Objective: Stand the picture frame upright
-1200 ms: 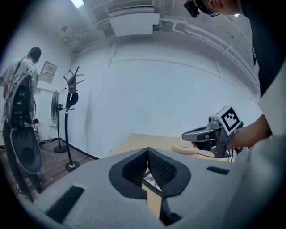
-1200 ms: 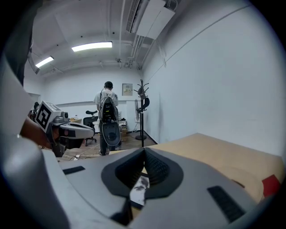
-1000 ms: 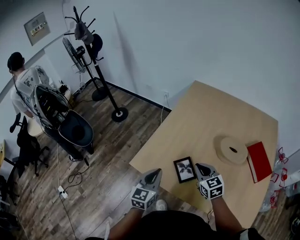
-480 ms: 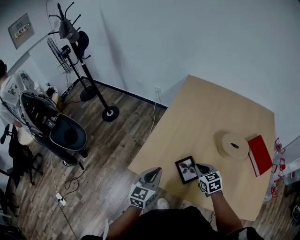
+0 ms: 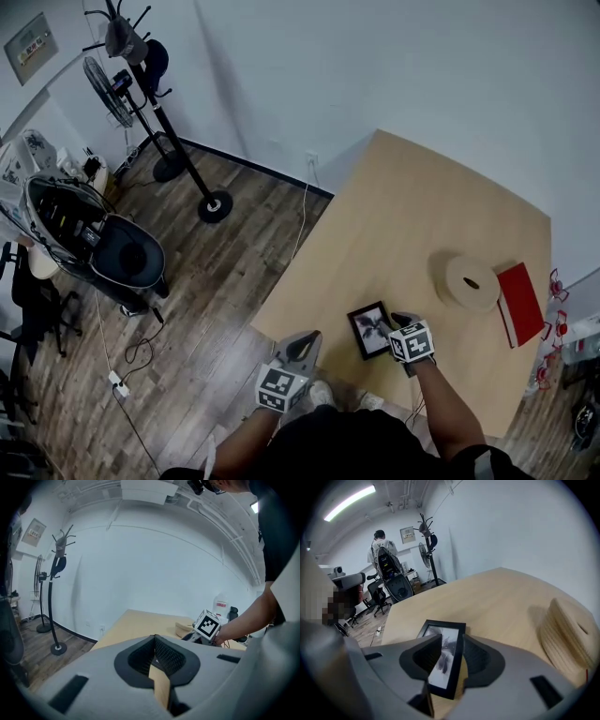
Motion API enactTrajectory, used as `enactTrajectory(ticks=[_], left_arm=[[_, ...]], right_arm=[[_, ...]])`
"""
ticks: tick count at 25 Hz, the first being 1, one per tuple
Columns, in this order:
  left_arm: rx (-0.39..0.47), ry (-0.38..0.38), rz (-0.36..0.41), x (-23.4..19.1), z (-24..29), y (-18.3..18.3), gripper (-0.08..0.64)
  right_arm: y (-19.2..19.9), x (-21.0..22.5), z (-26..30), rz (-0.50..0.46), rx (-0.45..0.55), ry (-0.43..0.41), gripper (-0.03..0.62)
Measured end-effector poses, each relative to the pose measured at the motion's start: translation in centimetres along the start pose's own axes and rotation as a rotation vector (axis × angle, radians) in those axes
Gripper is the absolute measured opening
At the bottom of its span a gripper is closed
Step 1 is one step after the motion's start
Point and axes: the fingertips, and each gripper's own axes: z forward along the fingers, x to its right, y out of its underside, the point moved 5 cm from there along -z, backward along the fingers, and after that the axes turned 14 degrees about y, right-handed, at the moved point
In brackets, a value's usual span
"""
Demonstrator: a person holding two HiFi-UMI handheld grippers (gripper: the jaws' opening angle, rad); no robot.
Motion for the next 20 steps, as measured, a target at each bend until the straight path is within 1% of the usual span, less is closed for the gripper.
enactTrajectory(ticks=[3,5,7,9,12,15,18,20], left_arm=[[-0.001,-0.015,-0.013,-0.2,0.1,0.3,-0.005],[-0.009,-0.028,-0.019,-0.2,0.0,0.6,-0.005],[-0.013,-0.04,-0.025,-0.3,-0.1,0.7,-0.005],[-0.014,-0.049,-0.032,-0.3,-0.3,0.9,-0.005],[-0.02,-0.058,-0.043,-0.3,-0.6,1.3,-0.005],[-0.022,-0.064,-0.05,0.0,-0.6,1.6,-0.005],[-0.021,-0.065,-0.046,0.4,-0.5,1.3,-0.005],[-0.019,-0.068,-0.042,0.5,-0.4,1.0,-0.005]], right_arm=[[0.9,0.4,1.6,0.003,-0.063,-0.013,0.127],[1.5,0.4,2.5,-0.016,-0.102,-0.018,0.127],[1.8,0.4,3.0,-0.032,-0.128,-0.022,0.127],[1.9,0.4,3.2,-0.019,-0.143,-0.034,0.123],[1.9,0.1,3.3,0.028,-0.151,-0.05,0.108],[2.0,0.3,3.1,0.086,-0.145,-0.031,0.094],[2.0,0.5,3.1,0.092,-0.138,-0.012,0.068],[2.0,0.6,3.1,0.09,-0.126,-0.009,0.064]])
